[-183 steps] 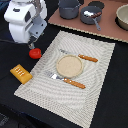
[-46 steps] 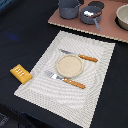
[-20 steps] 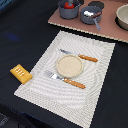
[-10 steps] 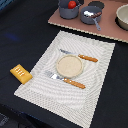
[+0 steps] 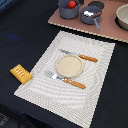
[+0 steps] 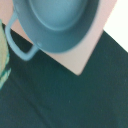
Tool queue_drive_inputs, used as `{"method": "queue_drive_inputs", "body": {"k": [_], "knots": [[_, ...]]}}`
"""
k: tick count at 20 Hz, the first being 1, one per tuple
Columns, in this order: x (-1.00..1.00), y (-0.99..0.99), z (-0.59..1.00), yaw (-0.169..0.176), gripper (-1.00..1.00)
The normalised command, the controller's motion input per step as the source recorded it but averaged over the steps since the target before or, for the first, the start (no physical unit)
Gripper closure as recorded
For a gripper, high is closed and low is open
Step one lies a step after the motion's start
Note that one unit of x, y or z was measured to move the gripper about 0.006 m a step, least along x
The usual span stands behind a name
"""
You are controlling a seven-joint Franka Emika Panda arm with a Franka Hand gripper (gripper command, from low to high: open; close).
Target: Interact with the objects in diverse but meaningful ways.
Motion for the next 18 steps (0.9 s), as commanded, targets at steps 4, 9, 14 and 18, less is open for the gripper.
{"method": "queue_drive_inputs", "body": {"k": [4, 9, 14, 18], "knots": [[0.1, -0.99, 0.12, -0.001, -1.0], [0.11, -1.0, 0.06, 0.0, -1.0], [0.1, -1.0, 0.02, 0.0, -1.0], [0.05, -1.0, 0.0, -0.005, -1.0]]}}
